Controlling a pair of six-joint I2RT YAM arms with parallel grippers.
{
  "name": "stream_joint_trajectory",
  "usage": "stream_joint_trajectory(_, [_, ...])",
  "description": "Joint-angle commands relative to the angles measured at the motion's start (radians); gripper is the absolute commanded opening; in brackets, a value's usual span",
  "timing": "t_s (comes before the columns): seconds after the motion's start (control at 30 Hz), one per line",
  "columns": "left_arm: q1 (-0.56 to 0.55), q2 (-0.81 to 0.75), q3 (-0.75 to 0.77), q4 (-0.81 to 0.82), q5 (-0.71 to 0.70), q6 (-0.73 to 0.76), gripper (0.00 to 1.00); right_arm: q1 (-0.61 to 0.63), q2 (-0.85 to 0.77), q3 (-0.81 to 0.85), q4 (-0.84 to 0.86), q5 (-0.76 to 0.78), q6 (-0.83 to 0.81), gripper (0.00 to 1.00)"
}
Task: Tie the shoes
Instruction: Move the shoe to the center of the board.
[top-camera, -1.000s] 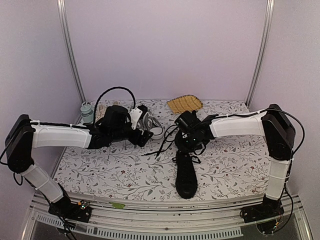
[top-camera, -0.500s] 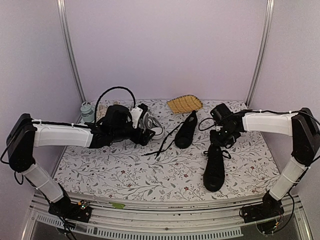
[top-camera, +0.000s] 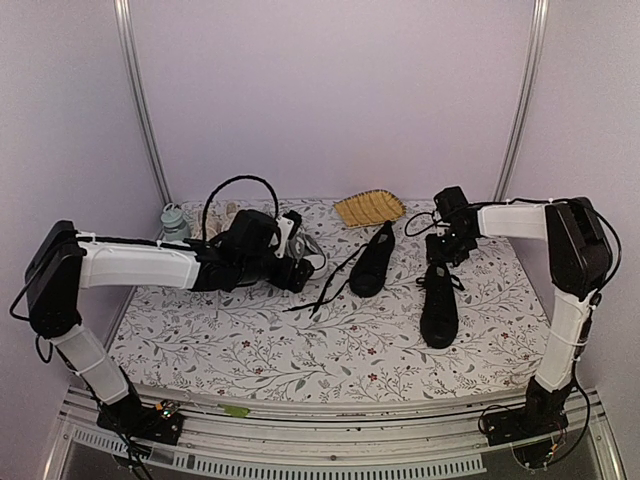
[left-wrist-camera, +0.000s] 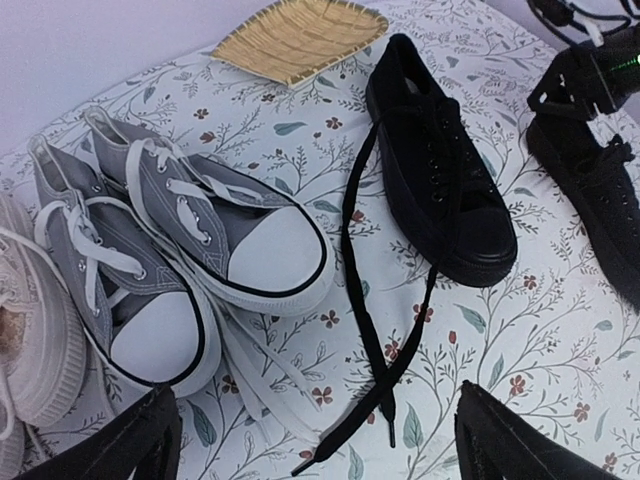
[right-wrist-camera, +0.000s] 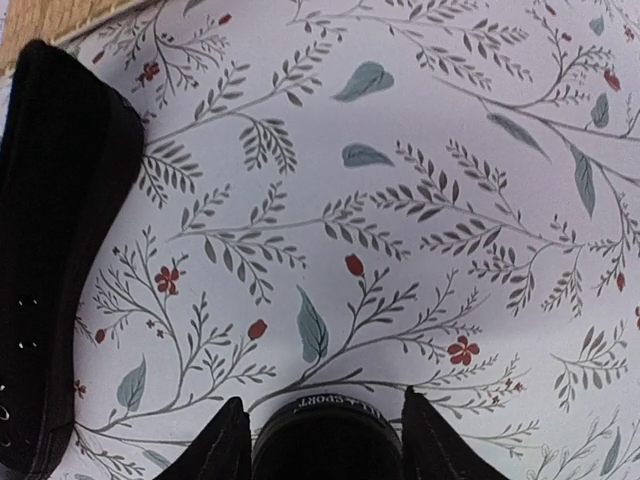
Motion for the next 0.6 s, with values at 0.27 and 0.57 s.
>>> stream_joint_trajectory(0.27, [-0.122,-0.135,-0.069,-0.210,-0.211,-0.203,0.96,0.028,0.048,0.200,0.094,-0.195,0.030,0.69])
stream_joint_trajectory(0.57, [-0.243,-0.179,-0.124,-0.296,-0.320,-0.313,0.96,0.081,0.295,0.466,0.073,-0.230,0.167,0.81])
